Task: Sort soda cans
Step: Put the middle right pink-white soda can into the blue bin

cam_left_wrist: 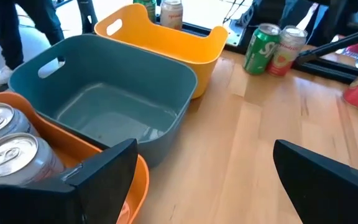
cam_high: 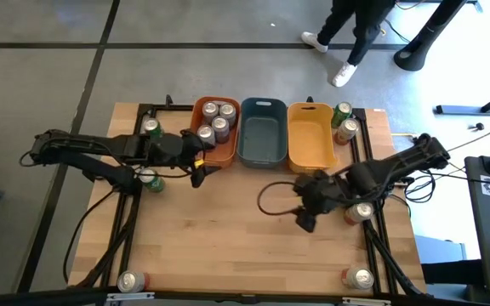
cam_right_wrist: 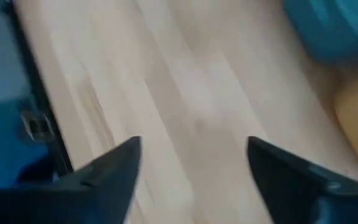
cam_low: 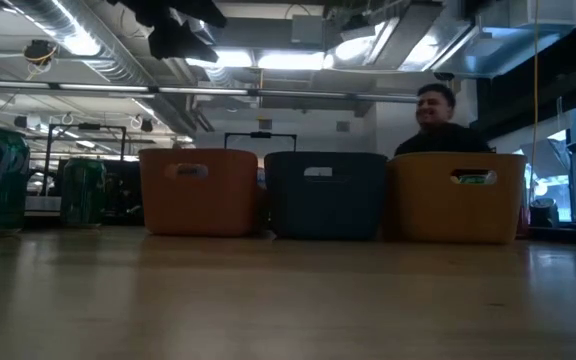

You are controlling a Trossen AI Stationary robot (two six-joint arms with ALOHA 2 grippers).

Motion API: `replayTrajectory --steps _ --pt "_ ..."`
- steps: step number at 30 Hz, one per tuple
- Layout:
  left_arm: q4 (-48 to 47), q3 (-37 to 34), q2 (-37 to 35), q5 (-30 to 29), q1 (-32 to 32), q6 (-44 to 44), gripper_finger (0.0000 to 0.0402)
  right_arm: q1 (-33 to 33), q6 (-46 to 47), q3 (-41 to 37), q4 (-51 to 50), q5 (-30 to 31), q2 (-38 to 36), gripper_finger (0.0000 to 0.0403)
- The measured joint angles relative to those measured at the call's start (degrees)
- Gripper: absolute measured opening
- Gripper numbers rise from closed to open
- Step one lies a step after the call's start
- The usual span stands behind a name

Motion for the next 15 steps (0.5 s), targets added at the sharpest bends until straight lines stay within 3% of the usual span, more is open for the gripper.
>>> replayTrajectory --steps 5,15 --pt "0.16 -0.01 0.36 -0.01 0.14 0.01 0.0363 6.22 12.92 0.50 -14.15 -2.91 0.02 0.0392" --pt "0.46 -0.01 0.34 -0.02 0.15 -0.09 0.0363 15.58 25.12 0.50 -14.28 -3.70 0.05 0.0357"
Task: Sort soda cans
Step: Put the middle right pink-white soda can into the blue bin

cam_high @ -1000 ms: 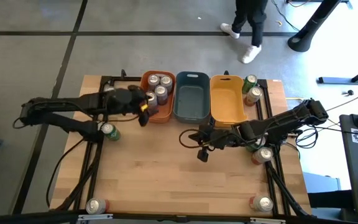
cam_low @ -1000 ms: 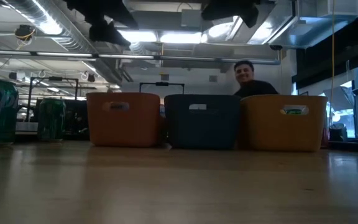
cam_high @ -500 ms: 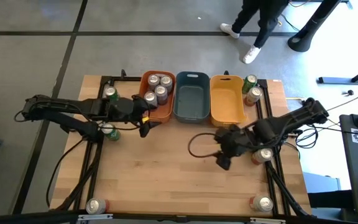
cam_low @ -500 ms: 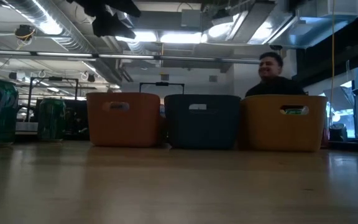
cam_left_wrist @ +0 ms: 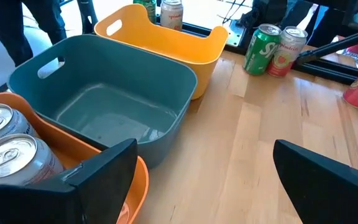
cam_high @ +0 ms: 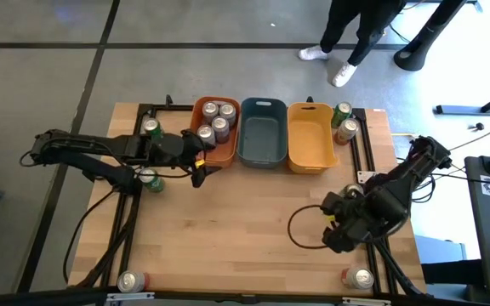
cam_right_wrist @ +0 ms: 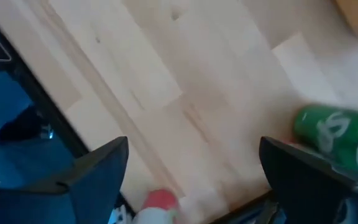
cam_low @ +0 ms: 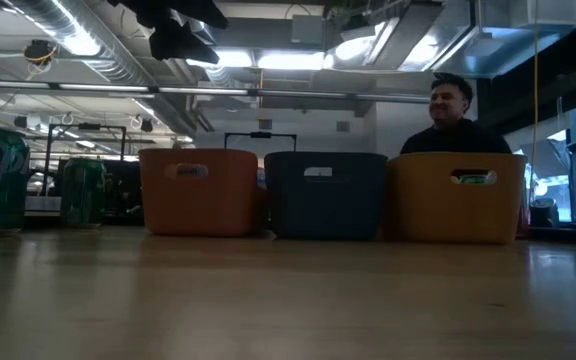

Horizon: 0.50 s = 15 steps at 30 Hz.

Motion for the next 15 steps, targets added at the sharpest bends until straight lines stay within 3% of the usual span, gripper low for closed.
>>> replayTrajectory --steps 9,15 --pt "0.62 0.00 0.65 -0.02 -0.09 0.08 0.0363 10.53 28.17 -1.80 -7.23 -0.91 -0.01 0.0358" --pt "1.15 -0.02 1.24 -0.04 -0.09 0.36 0.0363 14.23 32.36 -7.59 -7.01 -2.36 -0.66 0.0358"
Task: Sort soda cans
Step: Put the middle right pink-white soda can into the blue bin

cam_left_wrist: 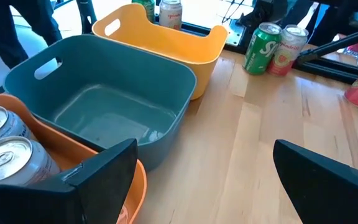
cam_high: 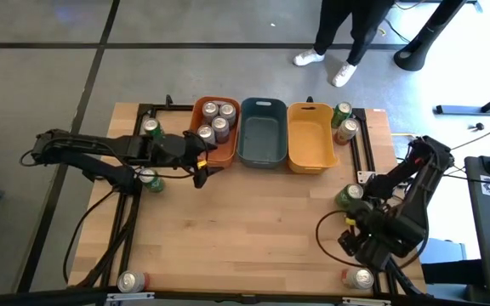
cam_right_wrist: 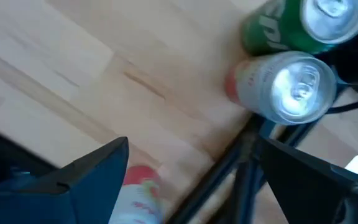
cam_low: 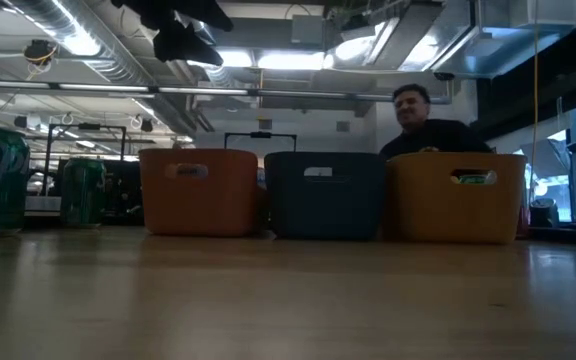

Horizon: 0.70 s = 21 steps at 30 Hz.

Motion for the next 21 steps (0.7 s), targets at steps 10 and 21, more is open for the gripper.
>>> replayTrajectory --steps 10,21 --pt "0.11 -0.02 0.72 0.00 0.02 -0.11 0.0363 -0.56 1.33 -3.96 -0.03 -0.02 0.28 0.0358" --pt "0.01 -0.02 0.70 0.02 0.02 -0.07 0.0363 -1.51 5.97 -15.42 0.01 -7.24 -6.58 0.0358"
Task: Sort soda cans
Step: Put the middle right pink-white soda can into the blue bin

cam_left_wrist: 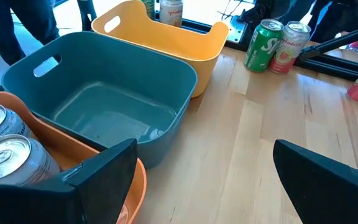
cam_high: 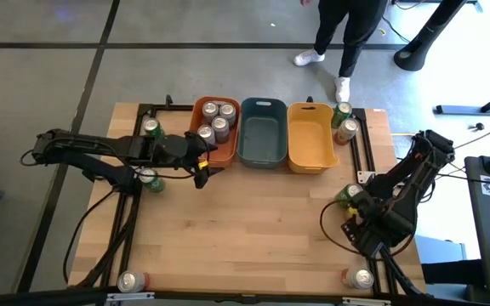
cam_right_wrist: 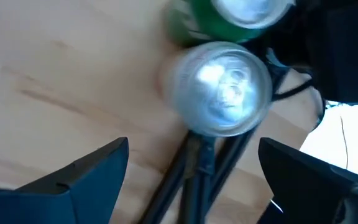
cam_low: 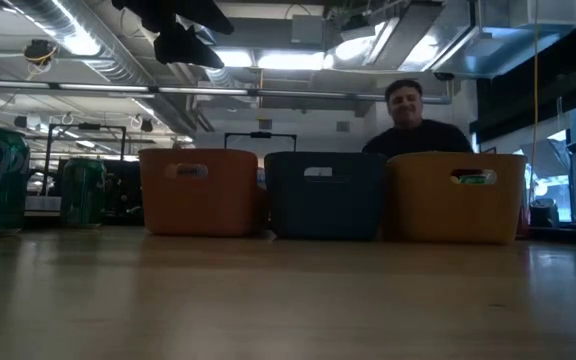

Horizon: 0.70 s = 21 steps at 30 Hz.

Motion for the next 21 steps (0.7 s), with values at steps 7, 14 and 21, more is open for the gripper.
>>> replayTrajectory --steps 7,14,21 --pt "-0.11 0.00 0.00 0.00 0.01 0.09 0.0363 0.08 1.94 -5.15 0.00 3.17 -6.89 0.0358" --pt "-0.18 0.00 0.00 0.00 0.01 0.17 0.0363 0.09 4.49 -11.63 5.02 3.14 -10.88 0.0358" --pt "-0.29 0.00 0.00 0.00 0.02 1.23 0.0363 0.09 2.55 -17.13 11.64 3.01 -11.38 0.0358"
